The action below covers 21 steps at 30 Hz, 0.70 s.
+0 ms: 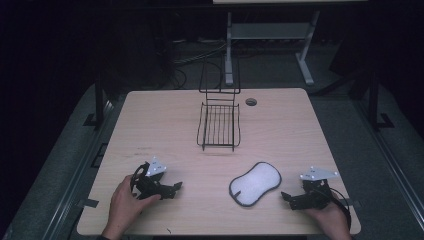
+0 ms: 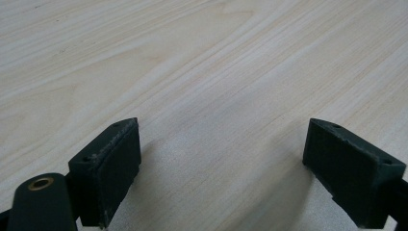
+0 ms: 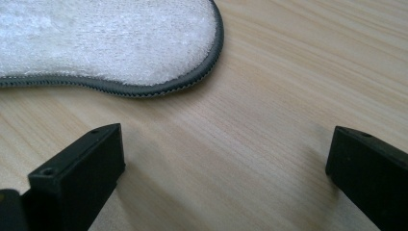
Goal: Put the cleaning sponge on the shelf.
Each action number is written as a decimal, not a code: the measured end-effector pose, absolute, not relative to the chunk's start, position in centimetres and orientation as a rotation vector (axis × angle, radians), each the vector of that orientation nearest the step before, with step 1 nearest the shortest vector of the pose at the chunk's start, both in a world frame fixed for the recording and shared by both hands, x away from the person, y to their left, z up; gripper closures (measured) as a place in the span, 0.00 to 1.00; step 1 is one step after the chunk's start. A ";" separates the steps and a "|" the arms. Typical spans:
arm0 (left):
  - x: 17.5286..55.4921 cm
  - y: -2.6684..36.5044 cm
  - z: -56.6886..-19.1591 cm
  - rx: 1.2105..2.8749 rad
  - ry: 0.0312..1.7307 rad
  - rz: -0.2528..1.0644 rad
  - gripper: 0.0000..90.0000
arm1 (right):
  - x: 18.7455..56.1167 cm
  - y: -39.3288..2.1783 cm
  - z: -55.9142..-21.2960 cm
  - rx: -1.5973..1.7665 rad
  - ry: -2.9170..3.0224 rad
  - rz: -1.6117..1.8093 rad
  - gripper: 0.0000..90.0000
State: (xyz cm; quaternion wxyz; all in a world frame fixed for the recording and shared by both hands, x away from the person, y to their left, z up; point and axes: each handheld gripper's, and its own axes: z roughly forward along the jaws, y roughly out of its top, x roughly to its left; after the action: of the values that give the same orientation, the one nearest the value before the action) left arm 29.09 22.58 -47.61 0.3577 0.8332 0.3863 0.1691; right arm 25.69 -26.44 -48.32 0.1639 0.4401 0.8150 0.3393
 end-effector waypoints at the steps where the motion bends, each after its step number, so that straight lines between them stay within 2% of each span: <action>1: 29.1 22.6 -47.6 2.150 0.997 0.436 0.14 | 25.7 -26.4 -48.3 1.253 2.328 0.964 0.00; 4: 29.1 22.6 -47.6 2.150 0.997 0.436 0.14 | 25.8 -26.4 -48.2 1.253 2.338 0.952 0.01; 5: 29.1 22.6 -47.6 2.150 0.997 0.436 0.14 | 25.8 -26.3 -48.0 1.261 2.347 0.945 0.05; 6: 29.1 22.6 -47.6 2.148 0.997 0.437 0.14 | 25.7 -26.4 -47.6 1.258 2.350 0.958 0.17; 9: 29.1 22.6 -47.6 2.149 0.997 0.436 0.14 | 25.6 -26.4 -47.2 1.269 2.331 0.971 0.18; 12: 29.1 22.6 -47.6 2.149 0.996 0.436 0.14 | 25.6 -26.5 -46.7 1.273 2.316 0.996 0.24; 18: 29.1 22.6 -47.6 2.150 0.996 0.436 0.14 | 25.5 -27.0 -45.6 1.290 2.345 1.079 0.66; 20: 29.1 22.6 -47.6 2.150 0.996 0.436 0.14 | 25.5 -27.0 -45.2 1.282 2.353 1.089 0.77; 21: 29.1 22.6 -47.6 2.150 0.996 0.436 0.14 | 25.5 -27.0 -45.2 1.282 2.353 1.089 0.77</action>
State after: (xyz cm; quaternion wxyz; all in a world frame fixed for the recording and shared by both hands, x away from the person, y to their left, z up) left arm 29.09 22.59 -47.62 0.3580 0.8332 0.3860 0.1690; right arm 25.52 -26.95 -45.18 0.1245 0.4397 0.8071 0.3737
